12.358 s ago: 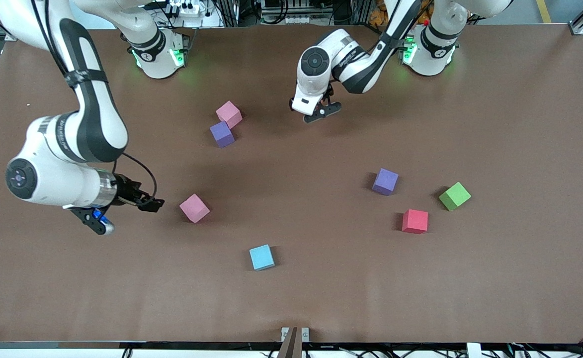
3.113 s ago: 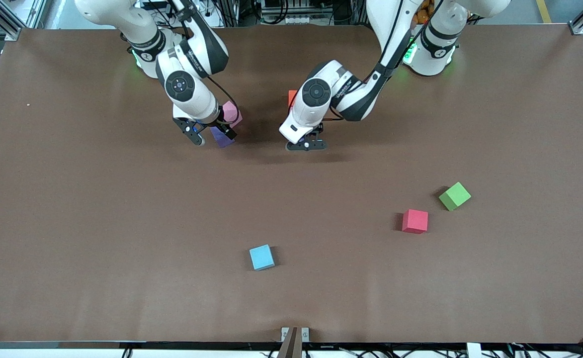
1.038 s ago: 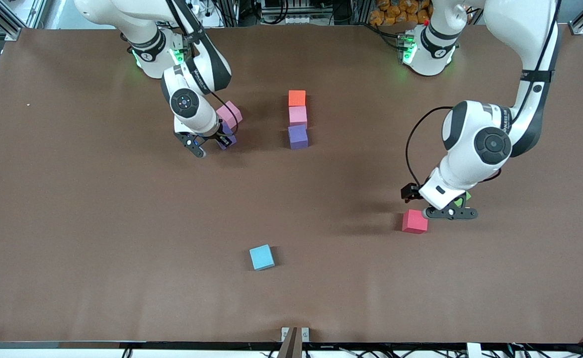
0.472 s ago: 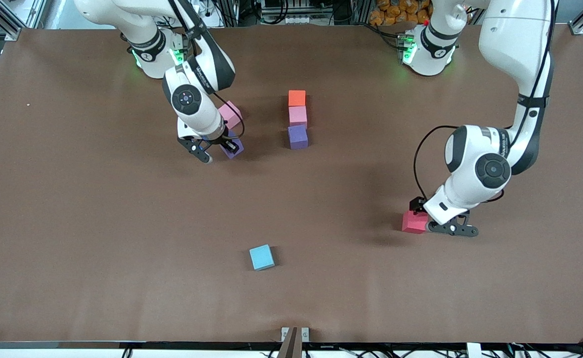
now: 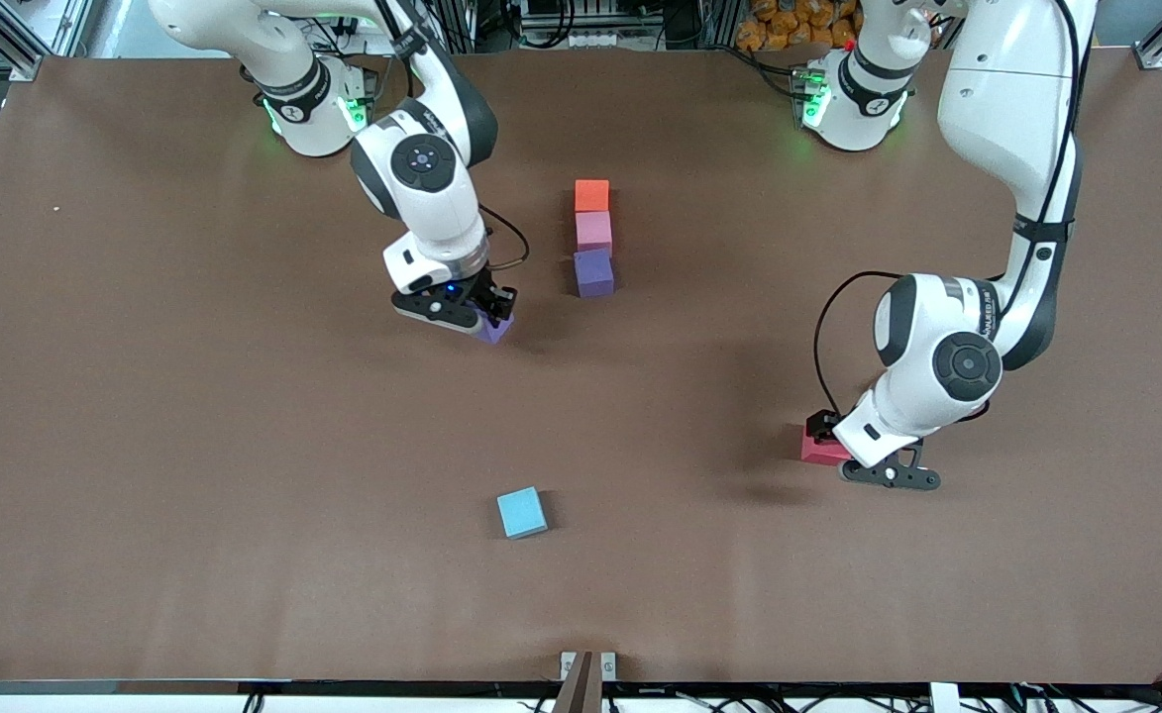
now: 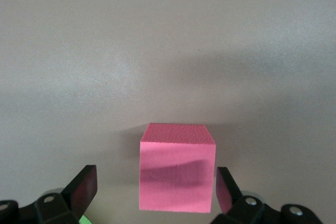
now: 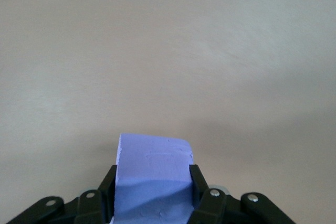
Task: Arrange blocks into number 1
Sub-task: 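Carry the second purple cube while the left gripper grasps the magenta cube, then place the purple cube after the first purple cube and open the right gripper, then place the magenta cube at the row's end while the right gripper retracts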
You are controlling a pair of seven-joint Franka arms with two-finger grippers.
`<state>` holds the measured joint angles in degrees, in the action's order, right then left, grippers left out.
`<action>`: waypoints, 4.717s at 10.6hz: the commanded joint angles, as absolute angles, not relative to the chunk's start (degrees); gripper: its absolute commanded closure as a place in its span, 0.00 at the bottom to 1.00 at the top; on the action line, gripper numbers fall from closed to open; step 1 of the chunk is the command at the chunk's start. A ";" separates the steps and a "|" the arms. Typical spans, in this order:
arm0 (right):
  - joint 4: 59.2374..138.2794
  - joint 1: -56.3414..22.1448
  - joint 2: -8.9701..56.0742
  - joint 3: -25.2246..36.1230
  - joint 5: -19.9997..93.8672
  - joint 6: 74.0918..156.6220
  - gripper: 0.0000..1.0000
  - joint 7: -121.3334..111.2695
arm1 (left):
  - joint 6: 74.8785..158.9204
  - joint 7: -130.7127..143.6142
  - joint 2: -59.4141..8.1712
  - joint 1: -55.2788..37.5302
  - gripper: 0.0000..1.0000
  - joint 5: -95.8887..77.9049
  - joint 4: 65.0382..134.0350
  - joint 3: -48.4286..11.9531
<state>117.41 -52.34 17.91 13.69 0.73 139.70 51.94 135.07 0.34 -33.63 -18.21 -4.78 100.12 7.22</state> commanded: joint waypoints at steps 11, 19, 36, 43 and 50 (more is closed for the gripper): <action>98.70 -62.66 36.91 13.89 5.88 142.81 0.45 45.09 | 135.26 0.00 -37.88 -19.86 0.00 -8.79 97.82 8.44; 101.86 -65.21 37.35 13.71 6.77 144.58 0.40 45.35 | 136.58 0.44 -37.97 -20.83 1.00 -10.99 98.17 8.17; 113.08 -60.22 21.75 12.57 6.77 143.88 0.00 48.70 | 135.97 8.76 -33.67 -26.45 1.00 -19.60 98.52 6.07; 118.57 -43.44 3.09 12.04 6.42 123.33 0.00 44.85 | 135.18 30.47 -33.22 -38.74 1.00 -19.51 98.26 4.75; 101.98 -25.34 2.81 11.61 6.24 102.51 0.00 16.39 | 135.18 38.94 -36.73 -48.69 1.00 -19.34 96.68 5.54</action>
